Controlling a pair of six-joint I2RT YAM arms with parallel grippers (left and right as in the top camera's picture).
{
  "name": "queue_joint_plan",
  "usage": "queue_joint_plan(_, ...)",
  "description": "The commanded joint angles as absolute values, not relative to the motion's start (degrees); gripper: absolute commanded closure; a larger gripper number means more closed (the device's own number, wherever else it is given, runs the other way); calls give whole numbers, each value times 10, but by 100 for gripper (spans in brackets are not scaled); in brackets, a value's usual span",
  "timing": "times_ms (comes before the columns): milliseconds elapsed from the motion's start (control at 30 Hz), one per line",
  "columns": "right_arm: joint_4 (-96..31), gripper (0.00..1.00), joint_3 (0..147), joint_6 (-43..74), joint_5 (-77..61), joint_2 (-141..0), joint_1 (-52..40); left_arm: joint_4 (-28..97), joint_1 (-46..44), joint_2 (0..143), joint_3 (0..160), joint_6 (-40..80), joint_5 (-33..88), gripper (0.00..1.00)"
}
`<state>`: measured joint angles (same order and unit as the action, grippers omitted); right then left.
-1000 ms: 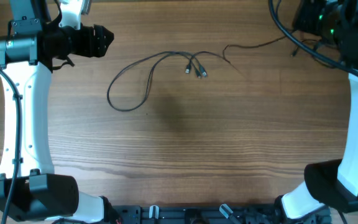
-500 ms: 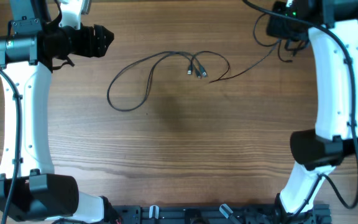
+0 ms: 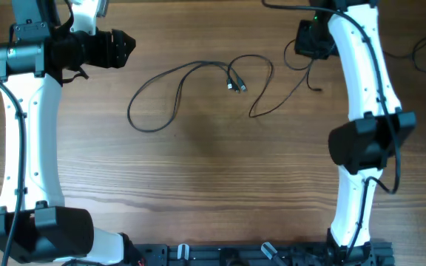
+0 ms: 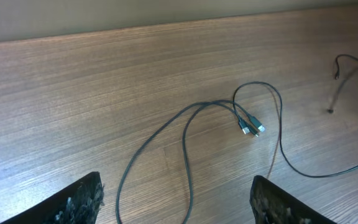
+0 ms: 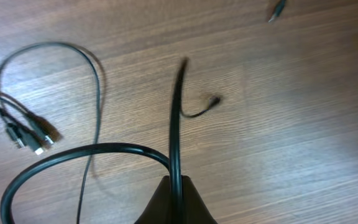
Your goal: Untangle cables
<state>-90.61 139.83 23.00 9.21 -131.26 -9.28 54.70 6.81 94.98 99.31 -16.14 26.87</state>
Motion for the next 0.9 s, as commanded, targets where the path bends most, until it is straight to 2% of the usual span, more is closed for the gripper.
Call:
queue_joint_plan(0, -894, 95, 1394, 244, 62, -1353, -100, 548, 65, 954, 992, -145, 285, 22)
queue_joint_plan(400, -860, 95, 1394, 281, 55, -1444, -163, 553, 65, 954, 992, -145, 285, 22)
queue_joint_plan(867, -820, 95, 1391, 300, 44, -1497, -171, 556, 65, 954, 992, -145, 285, 22)
